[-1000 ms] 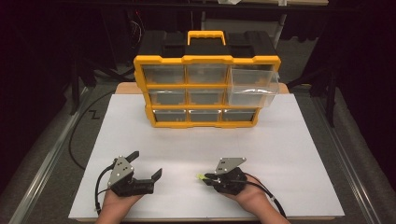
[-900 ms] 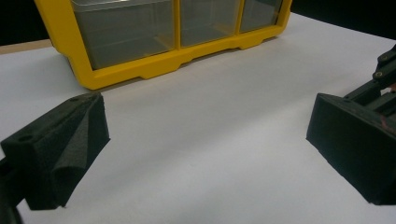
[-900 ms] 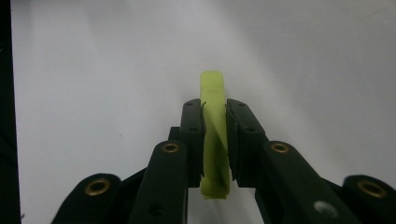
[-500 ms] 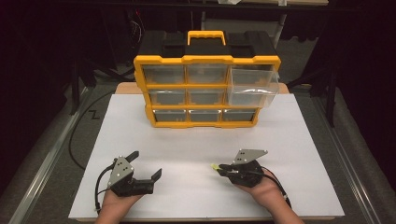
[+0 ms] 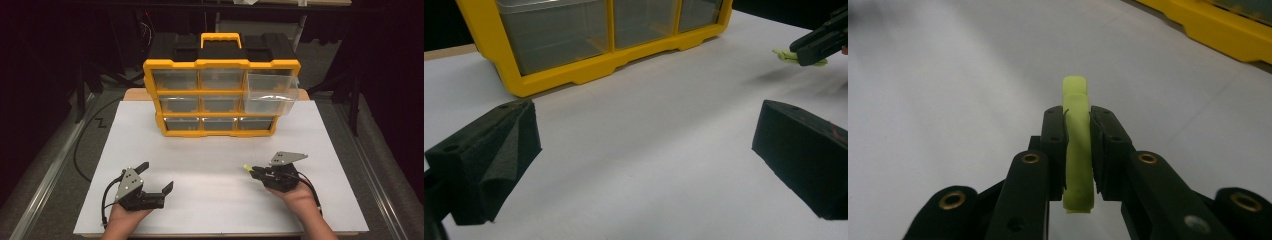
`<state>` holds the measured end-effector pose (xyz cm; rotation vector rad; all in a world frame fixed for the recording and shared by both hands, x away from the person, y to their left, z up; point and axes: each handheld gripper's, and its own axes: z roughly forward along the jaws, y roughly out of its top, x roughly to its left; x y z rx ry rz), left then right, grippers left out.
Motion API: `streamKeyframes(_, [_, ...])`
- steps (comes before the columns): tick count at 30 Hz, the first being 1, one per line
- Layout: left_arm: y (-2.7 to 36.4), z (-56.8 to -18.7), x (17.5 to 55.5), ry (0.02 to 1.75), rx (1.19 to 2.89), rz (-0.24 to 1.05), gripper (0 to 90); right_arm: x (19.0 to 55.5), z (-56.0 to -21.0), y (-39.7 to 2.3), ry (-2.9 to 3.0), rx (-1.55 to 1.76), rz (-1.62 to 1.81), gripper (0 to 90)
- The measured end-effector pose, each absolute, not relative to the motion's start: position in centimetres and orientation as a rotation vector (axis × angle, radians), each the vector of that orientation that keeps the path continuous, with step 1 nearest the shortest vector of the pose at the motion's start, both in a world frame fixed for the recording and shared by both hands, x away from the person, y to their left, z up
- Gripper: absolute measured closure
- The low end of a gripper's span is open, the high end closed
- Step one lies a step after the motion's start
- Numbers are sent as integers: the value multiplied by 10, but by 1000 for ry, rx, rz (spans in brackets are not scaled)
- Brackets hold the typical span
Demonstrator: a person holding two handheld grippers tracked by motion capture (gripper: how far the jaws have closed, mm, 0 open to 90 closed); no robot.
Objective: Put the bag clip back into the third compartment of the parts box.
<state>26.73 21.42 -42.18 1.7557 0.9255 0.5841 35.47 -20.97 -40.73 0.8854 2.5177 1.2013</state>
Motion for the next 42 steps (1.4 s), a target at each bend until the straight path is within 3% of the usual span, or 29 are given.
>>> streamKeyframes(12, [213,-422,267,929,1755,586,4,358,-407,-214,2531,953,1234,787])
streamKeyframes(42, [214,-423,268,919,1751,572,4,365,-388,-213,2873,884,765,787])
